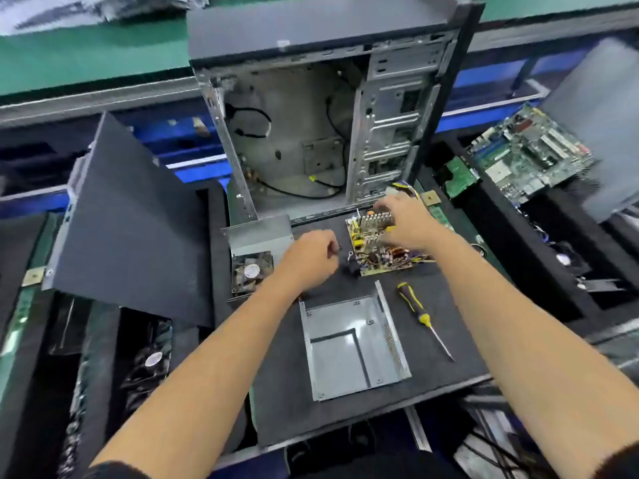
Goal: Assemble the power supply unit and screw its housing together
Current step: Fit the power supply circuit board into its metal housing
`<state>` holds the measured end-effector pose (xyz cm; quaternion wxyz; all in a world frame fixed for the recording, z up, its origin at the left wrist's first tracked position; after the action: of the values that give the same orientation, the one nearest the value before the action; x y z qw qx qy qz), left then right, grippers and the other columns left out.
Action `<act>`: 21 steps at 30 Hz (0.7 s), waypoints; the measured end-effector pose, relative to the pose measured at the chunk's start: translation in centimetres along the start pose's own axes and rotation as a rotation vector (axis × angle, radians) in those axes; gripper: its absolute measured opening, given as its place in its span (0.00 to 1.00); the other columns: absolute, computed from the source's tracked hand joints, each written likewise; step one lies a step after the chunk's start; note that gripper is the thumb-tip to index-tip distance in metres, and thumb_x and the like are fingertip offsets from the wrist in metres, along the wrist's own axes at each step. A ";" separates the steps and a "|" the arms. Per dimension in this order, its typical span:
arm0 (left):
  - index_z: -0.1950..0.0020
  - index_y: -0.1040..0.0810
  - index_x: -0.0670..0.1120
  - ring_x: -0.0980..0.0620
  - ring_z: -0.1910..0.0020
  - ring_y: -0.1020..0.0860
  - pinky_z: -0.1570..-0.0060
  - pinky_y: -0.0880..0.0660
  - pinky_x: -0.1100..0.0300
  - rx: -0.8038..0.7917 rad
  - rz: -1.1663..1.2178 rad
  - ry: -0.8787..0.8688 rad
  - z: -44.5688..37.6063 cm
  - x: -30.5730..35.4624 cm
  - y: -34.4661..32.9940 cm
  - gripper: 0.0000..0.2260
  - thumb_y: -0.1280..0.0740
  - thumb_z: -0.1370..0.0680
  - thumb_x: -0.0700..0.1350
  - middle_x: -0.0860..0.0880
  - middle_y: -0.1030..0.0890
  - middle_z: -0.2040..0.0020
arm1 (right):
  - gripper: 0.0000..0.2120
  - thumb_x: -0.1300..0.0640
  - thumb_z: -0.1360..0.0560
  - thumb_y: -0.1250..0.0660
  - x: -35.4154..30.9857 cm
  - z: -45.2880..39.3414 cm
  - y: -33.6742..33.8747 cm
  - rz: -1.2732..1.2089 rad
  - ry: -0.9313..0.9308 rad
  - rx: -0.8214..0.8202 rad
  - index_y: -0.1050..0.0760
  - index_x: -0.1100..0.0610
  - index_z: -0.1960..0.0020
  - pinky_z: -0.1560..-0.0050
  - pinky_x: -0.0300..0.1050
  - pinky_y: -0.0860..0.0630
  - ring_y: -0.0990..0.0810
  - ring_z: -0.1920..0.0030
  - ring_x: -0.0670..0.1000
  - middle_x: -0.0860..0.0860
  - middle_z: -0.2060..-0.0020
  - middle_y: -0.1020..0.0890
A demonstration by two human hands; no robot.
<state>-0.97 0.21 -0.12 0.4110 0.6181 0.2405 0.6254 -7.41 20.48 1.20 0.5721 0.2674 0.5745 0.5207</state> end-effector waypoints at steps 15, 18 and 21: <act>0.41 0.27 0.46 0.44 0.44 0.25 0.43 0.28 0.47 -0.197 -0.222 0.048 -3.0 0.3 -3.9 0.17 0.31 0.26 0.50 0.46 0.23 0.43 | 0.38 0.48 0.35 0.22 0.8 -3.5 -1.4 0.439 0.147 -0.167 0.35 0.56 0.32 0.40 0.53 0.33 0.28 0.37 0.56 0.53 0.39 0.28; 0.42 0.26 0.46 0.46 0.45 0.24 0.44 0.27 0.50 -0.214 -0.114 0.060 -2.7 0.2 -3.7 0.13 0.32 0.25 0.46 0.48 0.22 0.45 | 0.36 0.49 0.34 0.23 0.4 -3.2 -0.8 0.489 0.163 -0.172 0.34 0.55 0.32 0.42 0.52 0.29 0.26 0.39 0.56 0.53 0.39 0.27; 0.45 0.24 0.47 0.51 0.53 0.25 0.50 0.26 0.56 -0.191 -0.015 0.043 -2.2 0.1 -3.1 0.09 0.33 0.25 0.41 0.51 0.23 0.52 | 0.31 0.51 0.33 0.26 -0.2 -2.6 0.3 0.497 0.181 -0.155 0.32 0.55 0.33 0.46 0.52 0.28 0.24 0.42 0.56 0.53 0.40 0.27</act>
<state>-2.43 2.37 -2.83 0.4674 0.5608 0.1932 0.6556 -9.93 19.62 1.07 0.3918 0.3079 0.4985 0.7094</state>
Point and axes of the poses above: each hand's wrist, its own z-axis away from the middle knuckle, its own y-axis out of the back of the hand, x = y × z, the point moved 1 cm from there along -z, towards the middle knuckle
